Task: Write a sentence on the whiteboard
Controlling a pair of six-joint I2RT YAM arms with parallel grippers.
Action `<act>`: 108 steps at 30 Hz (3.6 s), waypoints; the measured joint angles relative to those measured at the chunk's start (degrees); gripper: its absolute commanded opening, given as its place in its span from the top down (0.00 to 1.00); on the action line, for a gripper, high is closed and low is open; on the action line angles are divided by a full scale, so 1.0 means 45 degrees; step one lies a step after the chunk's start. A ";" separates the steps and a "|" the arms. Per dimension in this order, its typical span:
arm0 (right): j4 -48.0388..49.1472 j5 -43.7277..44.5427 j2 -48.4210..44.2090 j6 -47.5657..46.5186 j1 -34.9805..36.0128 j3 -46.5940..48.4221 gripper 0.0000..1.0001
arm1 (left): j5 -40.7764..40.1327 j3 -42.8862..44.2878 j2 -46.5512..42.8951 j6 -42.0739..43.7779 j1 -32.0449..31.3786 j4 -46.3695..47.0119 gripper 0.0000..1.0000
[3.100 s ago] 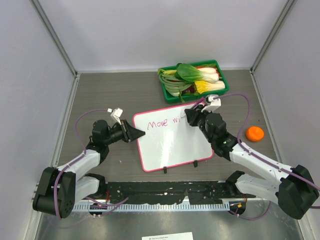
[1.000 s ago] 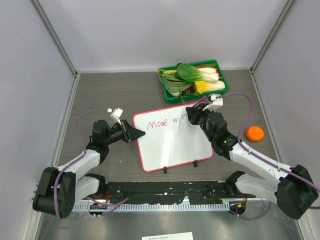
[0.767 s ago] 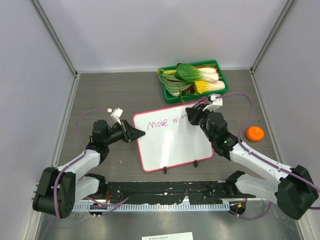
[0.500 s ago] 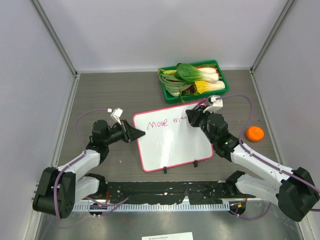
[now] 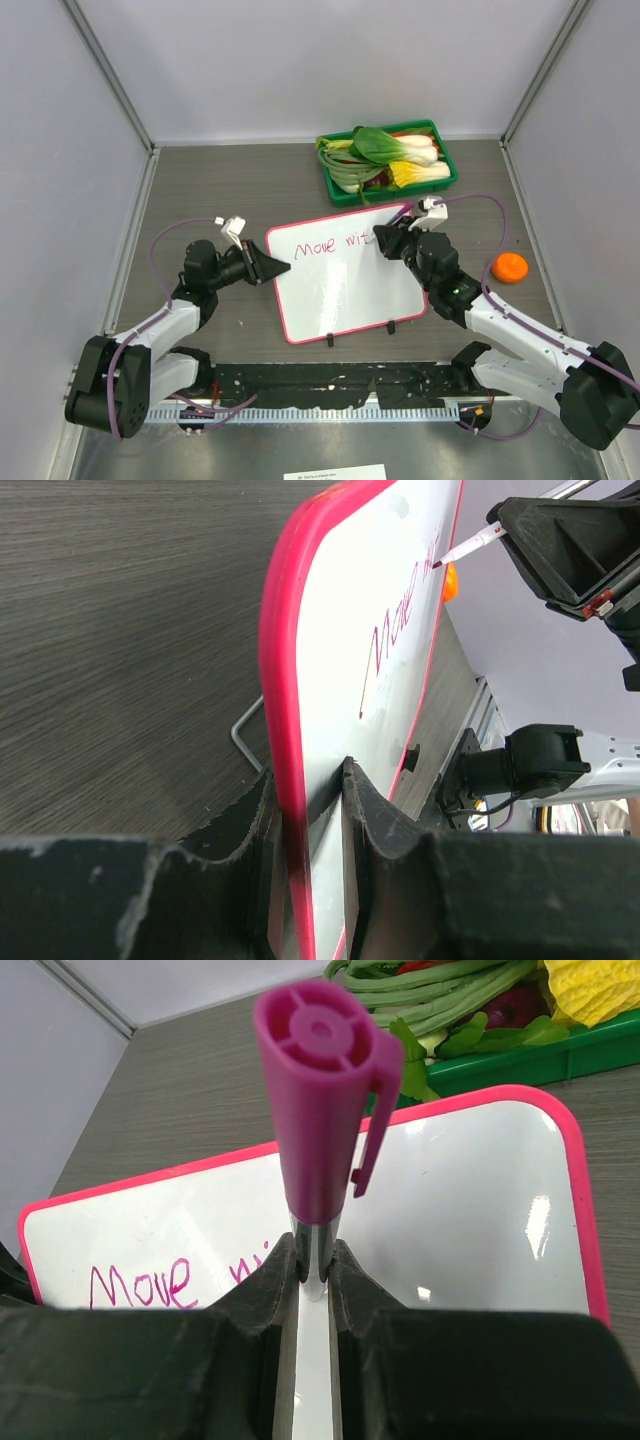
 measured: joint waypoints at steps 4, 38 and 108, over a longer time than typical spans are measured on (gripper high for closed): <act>-0.0087 0.0102 -0.0029 0.0000 0.0000 0.0000 0.99 | -0.0010 0.0000 0.0000 0.0000 0.0000 -0.0005 1.00; -0.0029 0.1049 0.0865 -0.0797 -0.0044 0.1554 0.99 | -0.0015 0.0000 -0.0102 0.0092 -0.0029 -0.0053 1.00; -0.0364 0.1253 0.0393 -0.0529 -0.0180 0.0821 0.99 | -0.0053 0.0000 -0.0117 0.0107 -0.0049 -0.0107 1.00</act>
